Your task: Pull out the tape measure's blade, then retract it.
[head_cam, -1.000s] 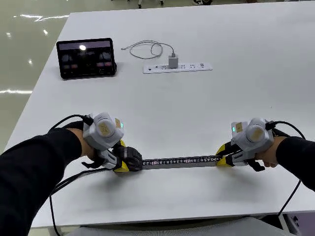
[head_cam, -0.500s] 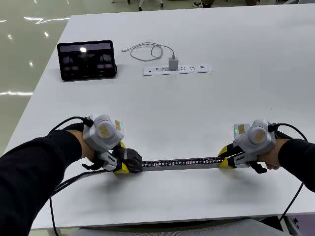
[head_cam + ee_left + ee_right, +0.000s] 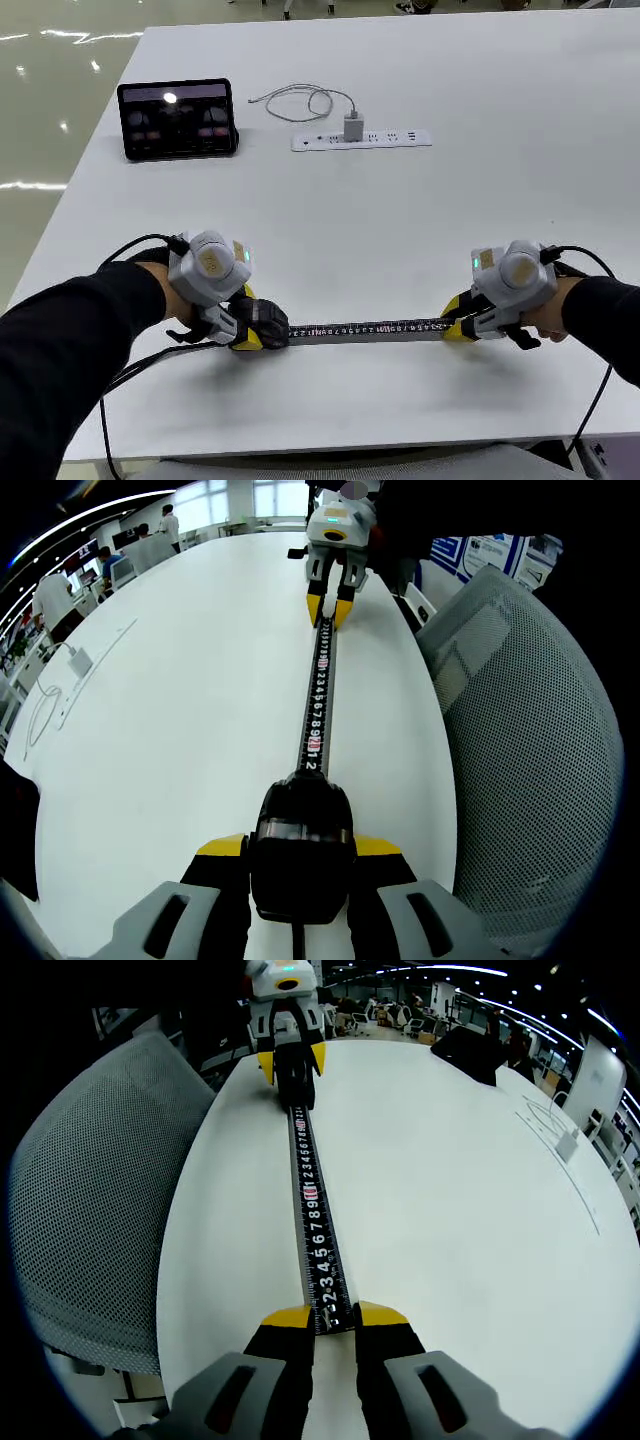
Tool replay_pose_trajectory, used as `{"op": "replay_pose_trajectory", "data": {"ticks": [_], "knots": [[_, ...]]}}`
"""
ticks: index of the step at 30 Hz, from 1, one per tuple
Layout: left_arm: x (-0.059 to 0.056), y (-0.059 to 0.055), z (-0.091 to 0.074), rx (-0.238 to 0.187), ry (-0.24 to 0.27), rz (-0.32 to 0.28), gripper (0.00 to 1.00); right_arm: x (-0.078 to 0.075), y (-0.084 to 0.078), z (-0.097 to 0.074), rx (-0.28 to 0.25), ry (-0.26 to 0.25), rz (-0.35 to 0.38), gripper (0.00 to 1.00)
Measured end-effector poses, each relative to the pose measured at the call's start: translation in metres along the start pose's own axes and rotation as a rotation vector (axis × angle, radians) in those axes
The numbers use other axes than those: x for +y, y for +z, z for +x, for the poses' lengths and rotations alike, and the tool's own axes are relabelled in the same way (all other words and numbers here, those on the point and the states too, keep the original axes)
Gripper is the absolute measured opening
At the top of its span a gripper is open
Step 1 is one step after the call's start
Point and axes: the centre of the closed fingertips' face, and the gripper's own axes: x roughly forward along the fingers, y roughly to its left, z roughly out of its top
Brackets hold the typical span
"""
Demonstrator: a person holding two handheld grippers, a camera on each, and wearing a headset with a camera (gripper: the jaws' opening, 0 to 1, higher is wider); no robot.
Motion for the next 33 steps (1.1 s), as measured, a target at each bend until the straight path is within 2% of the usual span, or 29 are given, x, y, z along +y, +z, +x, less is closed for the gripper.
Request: {"op": "replay_pose_trajectory", "data": {"ticks": [6, 11, 15, 17, 19, 22, 24, 27, 29, 31, 33], "knots": [[-0.0006, 0.0002, -0.0002, -0.002, -0.003, 0.000, 0.33, 0.0005, 0.0003, 0.0006, 0.024, 0.003, -0.035, 0.12], [-0.0014, 0.0006, -0.0008, -0.004, -0.005, 0.000, 0.33, 0.0001, 0.0005, 0.0014, 0.066, 0.010, -0.085, 0.12], [-0.0012, 0.0006, -0.0005, -0.006, -0.004, 0.000, 0.33, -0.0007, 0.0004, 0.0012, 0.073, 0.002, -0.077, 0.14], [-0.0007, 0.0004, -0.0004, -0.009, -0.004, -0.002, 0.33, 0.0061, 0.0039, 0.0022, 0.042, 0.028, 0.015, 0.21], [-0.0001, 0.0000, 0.0000, -0.008, -0.005, 0.000, 0.33, 0.0025, 0.0058, 0.0003, 0.027, 0.008, 0.002, 0.26], [0.0000, 0.0001, 0.0002, -0.011, -0.005, -0.006, 0.33, 0.0021, 0.0072, -0.0024, 0.017, -0.002, 0.034, 0.31], [-0.0001, 0.0004, 0.0003, -0.012, -0.005, -0.008, 0.33, 0.0017, 0.0049, -0.0035, 0.029, -0.009, 0.043, 0.32], [-0.0003, 0.0004, 0.0001, -0.005, -0.008, -0.003, 0.33, 0.0027, 0.0028, -0.0049, 0.043, -0.018, 0.033, 0.42], [0.0009, 0.0008, 0.0000, -0.009, -0.019, -0.010, 0.34, 0.0036, 0.0014, -0.0061, 0.051, -0.023, 0.039, 0.44], [-0.0006, 0.0009, 0.0001, -0.001, -0.023, 0.023, 0.34, 0.0044, 0.0010, -0.0069, 0.051, -0.029, 0.038, 0.46], [-0.0004, 0.0011, 0.0000, -0.003, -0.024, 0.018, 0.34, 0.0053, 0.0013, -0.0075, 0.049, -0.033, 0.043, 0.50]]}}
